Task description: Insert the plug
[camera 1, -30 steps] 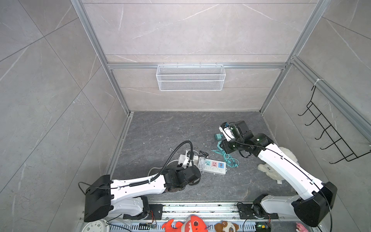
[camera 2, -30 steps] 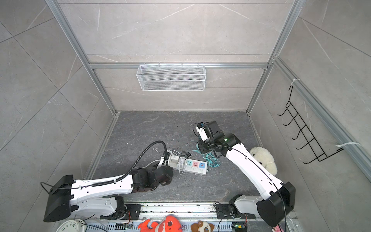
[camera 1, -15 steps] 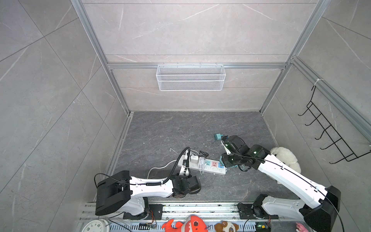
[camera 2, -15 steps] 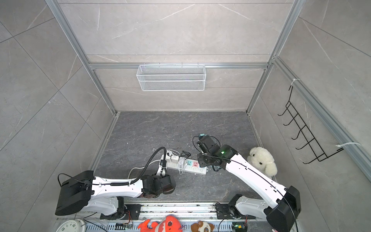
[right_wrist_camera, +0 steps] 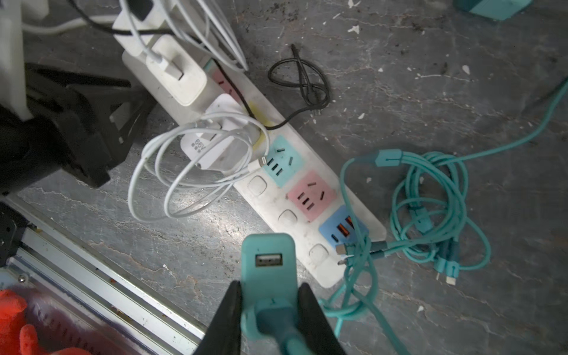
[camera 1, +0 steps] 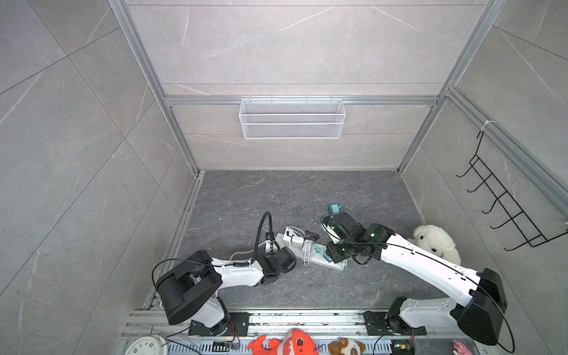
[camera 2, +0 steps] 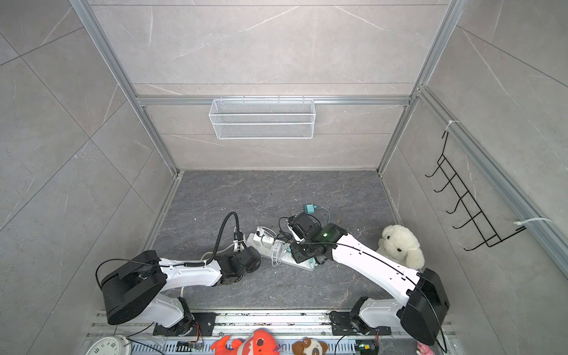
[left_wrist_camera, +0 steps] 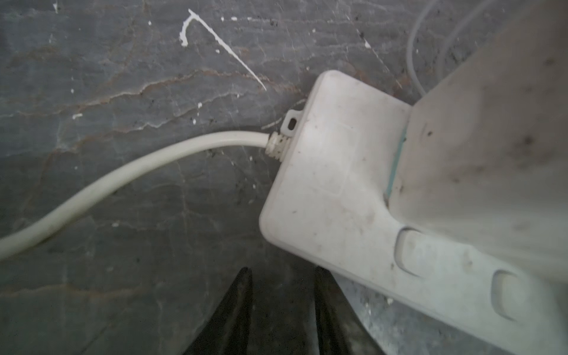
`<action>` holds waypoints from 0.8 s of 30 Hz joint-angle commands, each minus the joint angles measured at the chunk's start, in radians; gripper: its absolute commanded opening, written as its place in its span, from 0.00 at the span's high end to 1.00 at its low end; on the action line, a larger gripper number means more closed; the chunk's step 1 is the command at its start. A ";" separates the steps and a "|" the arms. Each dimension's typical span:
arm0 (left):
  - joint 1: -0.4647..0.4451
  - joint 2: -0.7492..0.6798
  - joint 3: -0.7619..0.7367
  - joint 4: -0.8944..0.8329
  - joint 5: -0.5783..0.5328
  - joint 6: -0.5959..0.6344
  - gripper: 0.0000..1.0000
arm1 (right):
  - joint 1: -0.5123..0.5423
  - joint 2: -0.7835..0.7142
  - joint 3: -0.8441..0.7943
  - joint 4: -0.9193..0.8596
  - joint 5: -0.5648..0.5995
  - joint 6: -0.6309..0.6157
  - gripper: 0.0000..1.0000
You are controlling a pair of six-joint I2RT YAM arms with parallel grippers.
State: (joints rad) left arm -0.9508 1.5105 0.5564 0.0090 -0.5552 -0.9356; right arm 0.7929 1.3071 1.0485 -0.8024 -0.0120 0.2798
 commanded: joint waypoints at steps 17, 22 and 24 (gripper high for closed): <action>0.276 0.301 0.250 0.146 0.281 0.262 0.67 | 0.002 0.188 0.100 0.151 -0.055 -0.168 1.00; 0.317 0.267 0.247 0.177 0.326 0.293 0.67 | -0.020 0.219 0.111 0.159 -0.057 -0.168 1.00; 0.321 0.229 0.245 0.171 0.341 0.313 0.67 | -0.020 0.232 0.108 0.167 -0.064 -0.165 1.00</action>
State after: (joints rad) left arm -0.6422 1.7687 0.8101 0.2100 -0.2813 -0.6682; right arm 0.7788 1.5162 1.1332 -0.6525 -0.0723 0.1291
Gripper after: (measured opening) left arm 0.328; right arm 0.273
